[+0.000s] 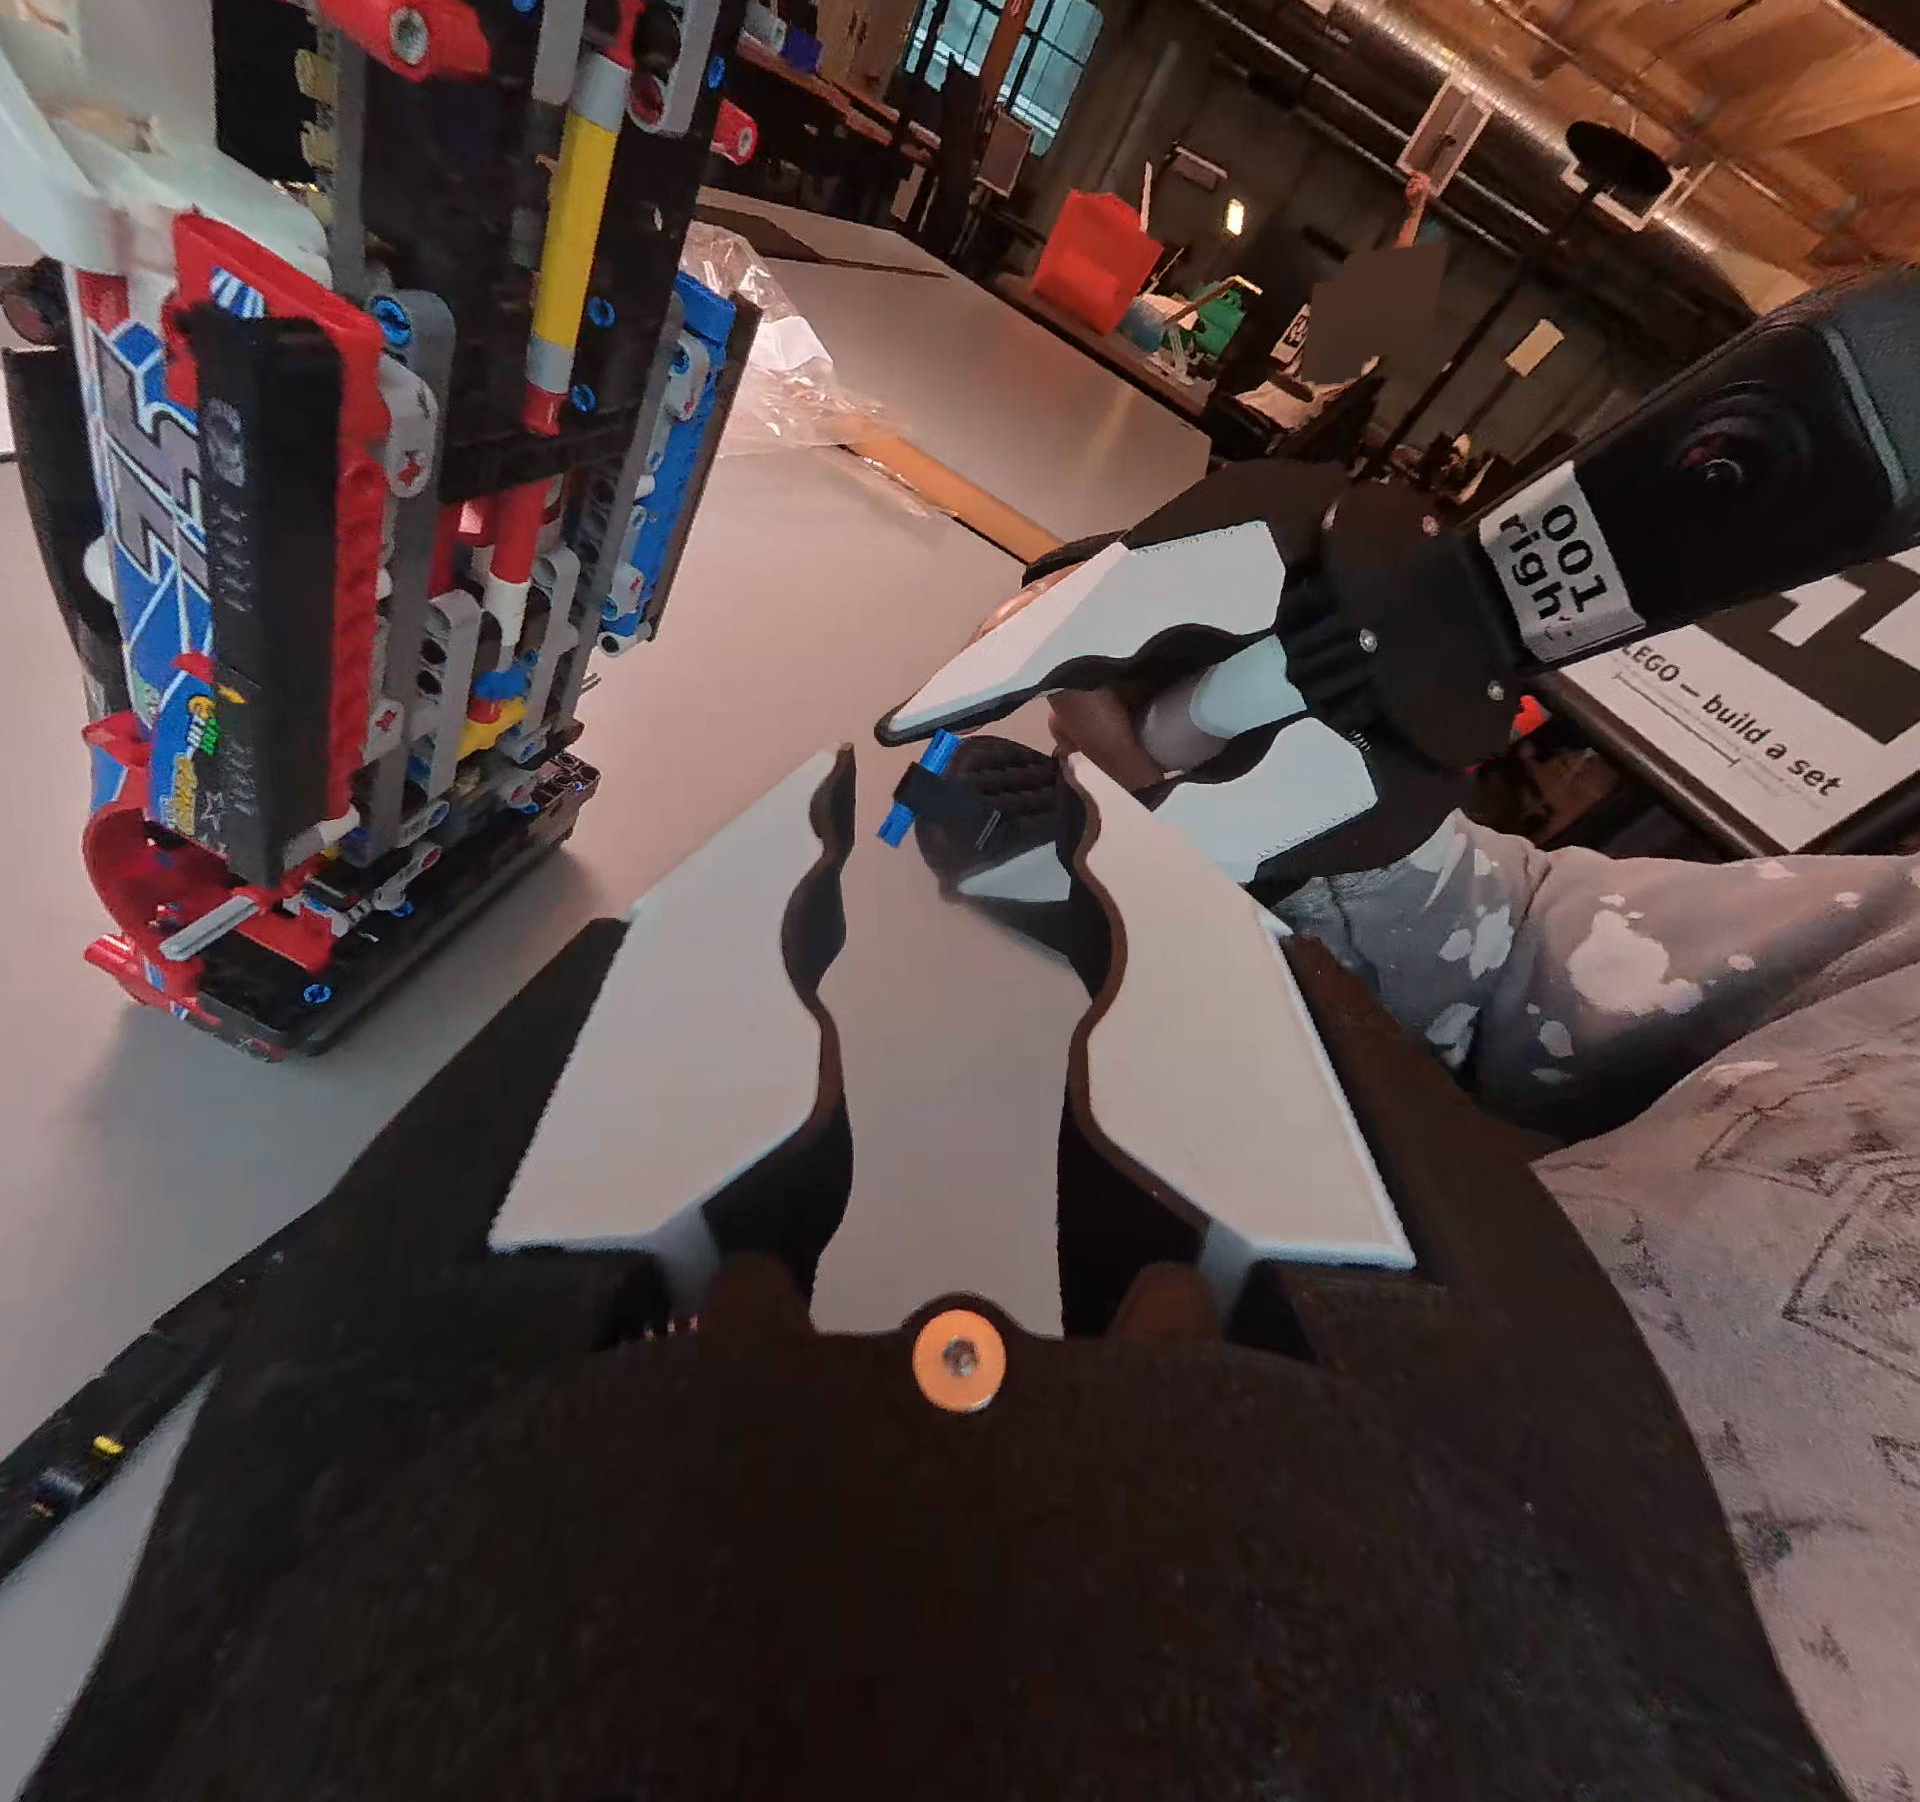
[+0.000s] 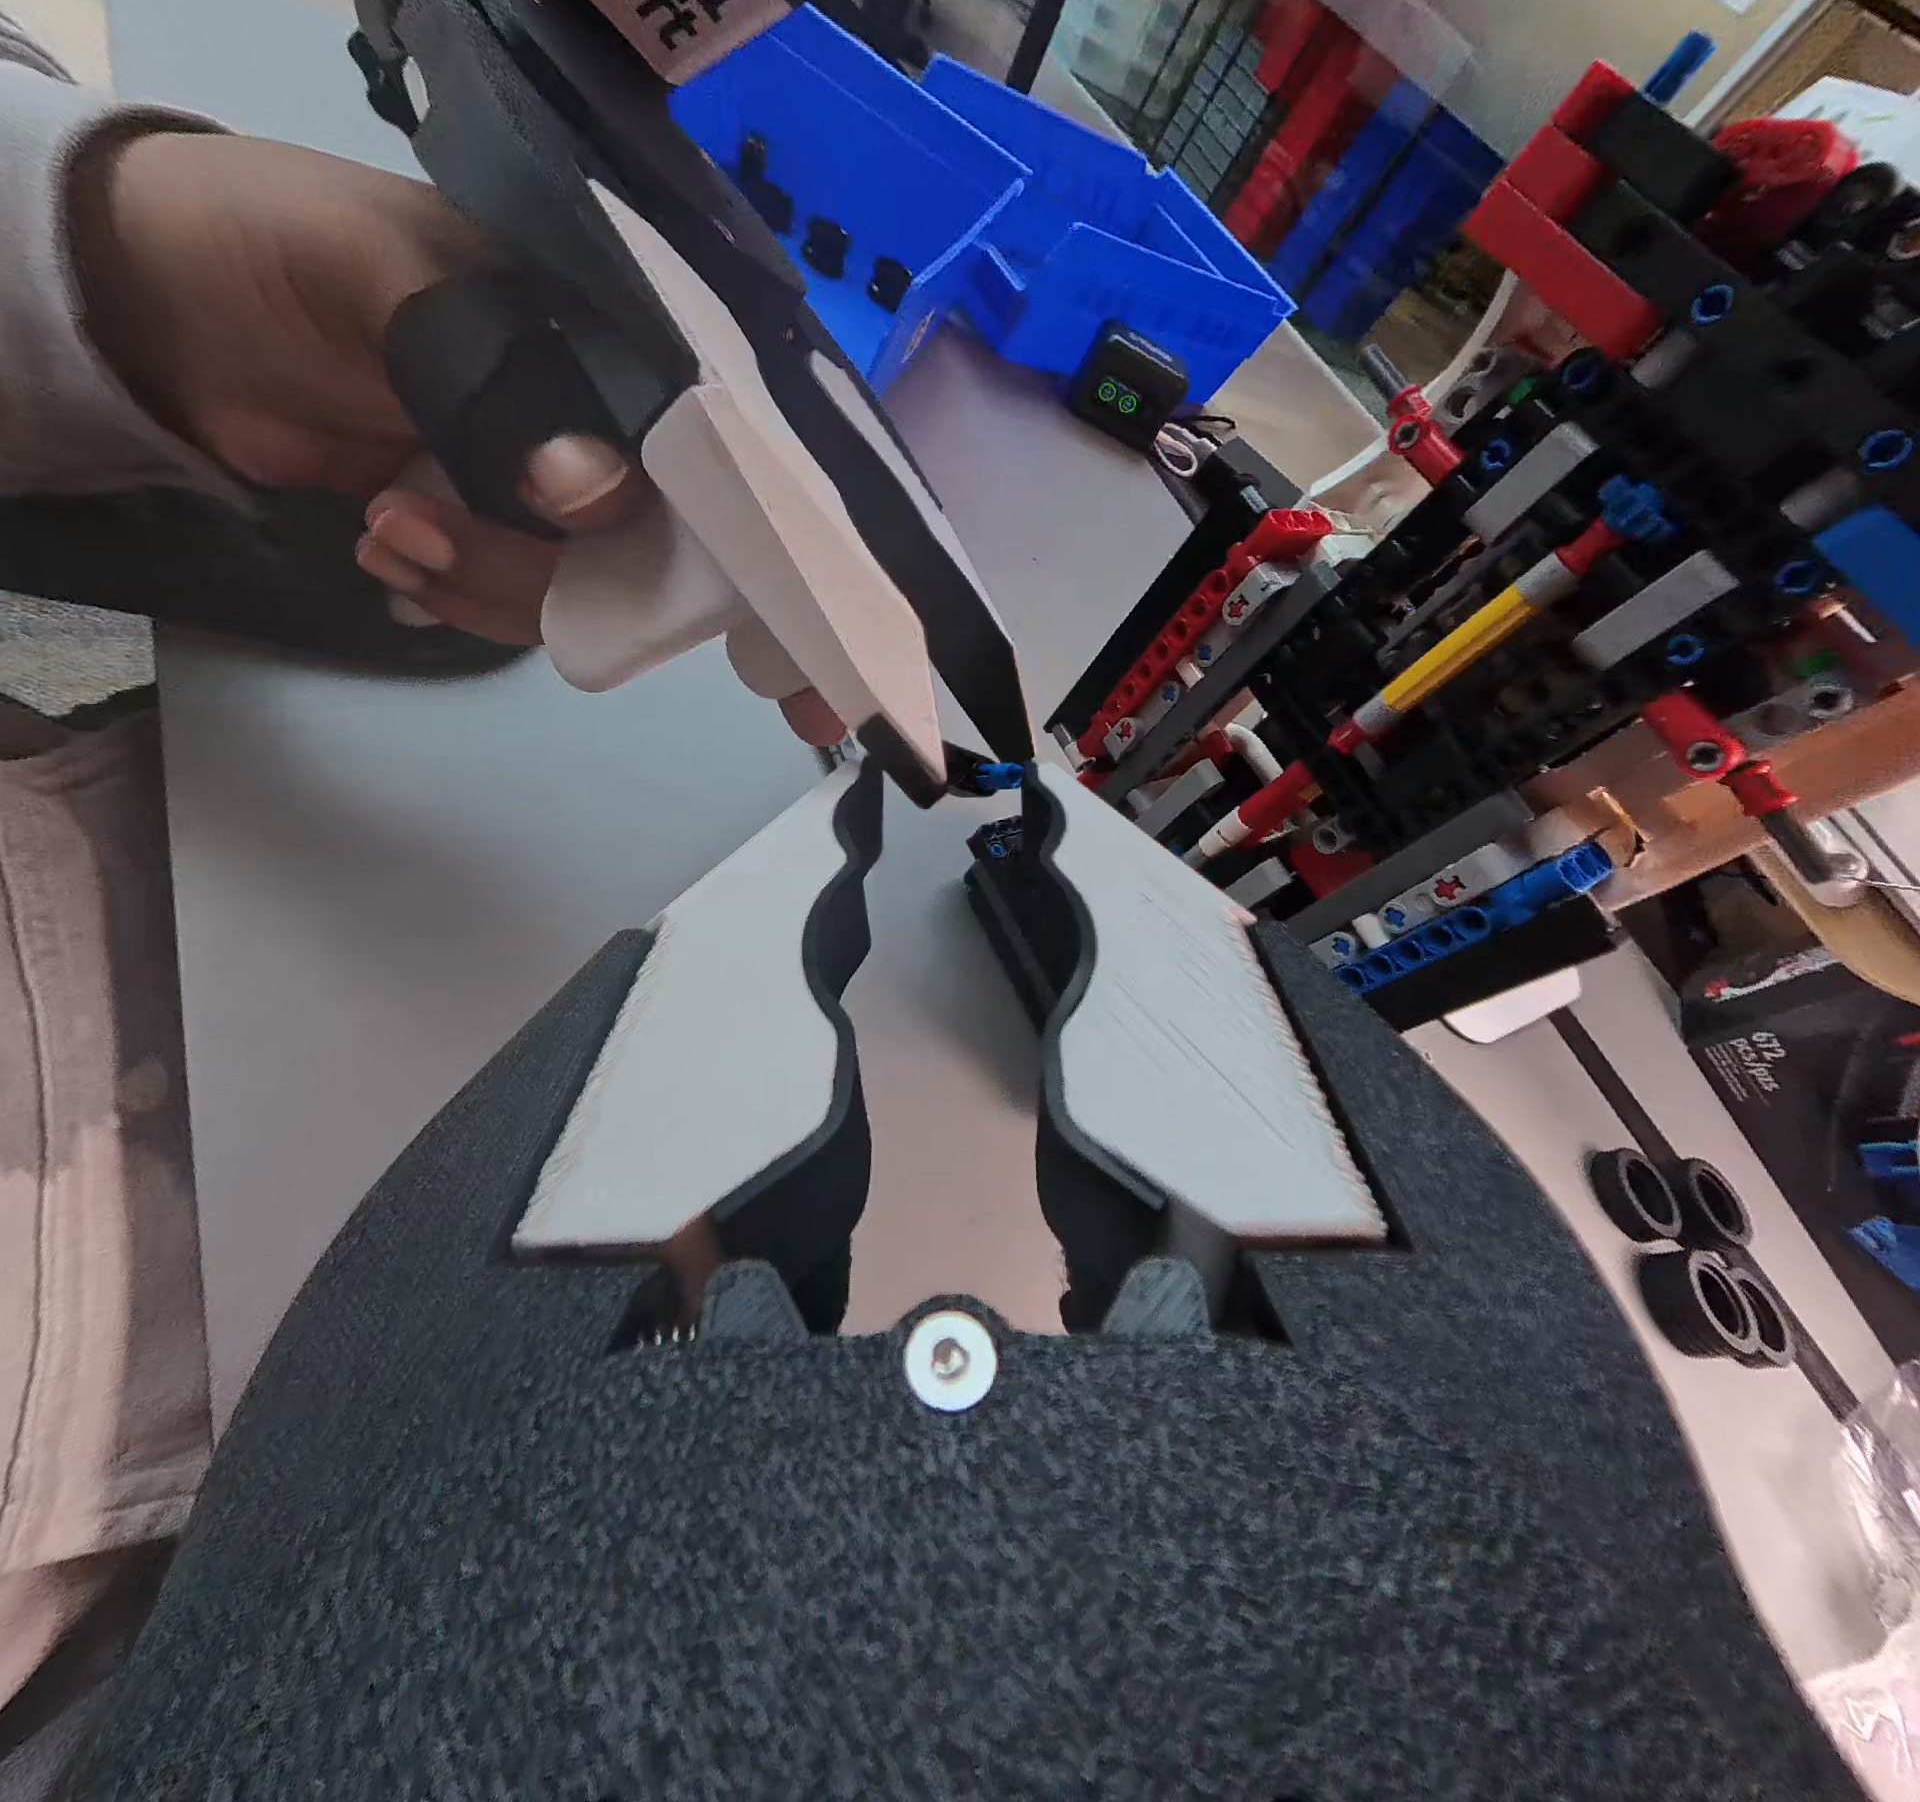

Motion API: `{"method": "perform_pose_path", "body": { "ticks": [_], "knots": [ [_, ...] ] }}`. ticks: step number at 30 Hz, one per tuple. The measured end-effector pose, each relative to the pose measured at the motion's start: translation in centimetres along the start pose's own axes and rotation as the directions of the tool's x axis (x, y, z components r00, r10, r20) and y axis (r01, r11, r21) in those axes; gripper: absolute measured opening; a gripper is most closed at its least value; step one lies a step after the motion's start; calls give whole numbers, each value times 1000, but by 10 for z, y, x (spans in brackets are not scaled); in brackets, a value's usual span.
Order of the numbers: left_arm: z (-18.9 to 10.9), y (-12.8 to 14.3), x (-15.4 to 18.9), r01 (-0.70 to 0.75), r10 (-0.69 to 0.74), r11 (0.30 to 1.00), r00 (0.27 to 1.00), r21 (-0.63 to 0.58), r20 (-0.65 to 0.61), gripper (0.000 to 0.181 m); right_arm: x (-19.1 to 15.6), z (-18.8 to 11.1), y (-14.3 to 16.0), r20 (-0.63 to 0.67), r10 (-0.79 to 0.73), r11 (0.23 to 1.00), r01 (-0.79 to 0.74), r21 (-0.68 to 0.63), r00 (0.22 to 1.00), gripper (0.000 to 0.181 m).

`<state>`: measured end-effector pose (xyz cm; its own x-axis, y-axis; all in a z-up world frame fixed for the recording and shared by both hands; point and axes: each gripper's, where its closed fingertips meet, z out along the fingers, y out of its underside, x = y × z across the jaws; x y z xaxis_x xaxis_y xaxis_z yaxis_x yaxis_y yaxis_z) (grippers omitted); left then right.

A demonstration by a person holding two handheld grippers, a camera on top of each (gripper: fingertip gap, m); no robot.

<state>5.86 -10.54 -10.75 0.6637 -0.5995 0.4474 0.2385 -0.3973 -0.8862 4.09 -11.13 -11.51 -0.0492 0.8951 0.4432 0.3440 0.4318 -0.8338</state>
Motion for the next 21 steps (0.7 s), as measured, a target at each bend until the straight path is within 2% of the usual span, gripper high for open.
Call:
{"method": "perform_pose_path", "body": {
  "ticks": [6, 10, 14, 17, 21],
  "knots": [
    [-1, 8, -4, -77, 79, 996, 996, -45, 45, 19, -3, 3, 5, -17, -26, 999, 25, -42, 1000, 25],
    [-3, 13, -5, -106, 110, 991, 993, -87, 36, 0, -8, 3, 10, 3, -14, 998, 14, -55, 1000, 25],
    [-4, 17, -1, -149, 149, 980, 989, -133, -7, 0, -11, 3, 12, 6, -21, 998, 21, -58, 1000, 25],
    [-4, 14, -3, -178, 181, 974, 983, -137, 6, 0, -8, 4, 13, -14, -25, 998, 24, -57, 1000, 25],
    [-5, 10, -6, -162, 166, 981, 986, -111, 32, 29, -3, 3, 10, -36, -25, 999, 23, -38, 999, 25]
  ]
}}
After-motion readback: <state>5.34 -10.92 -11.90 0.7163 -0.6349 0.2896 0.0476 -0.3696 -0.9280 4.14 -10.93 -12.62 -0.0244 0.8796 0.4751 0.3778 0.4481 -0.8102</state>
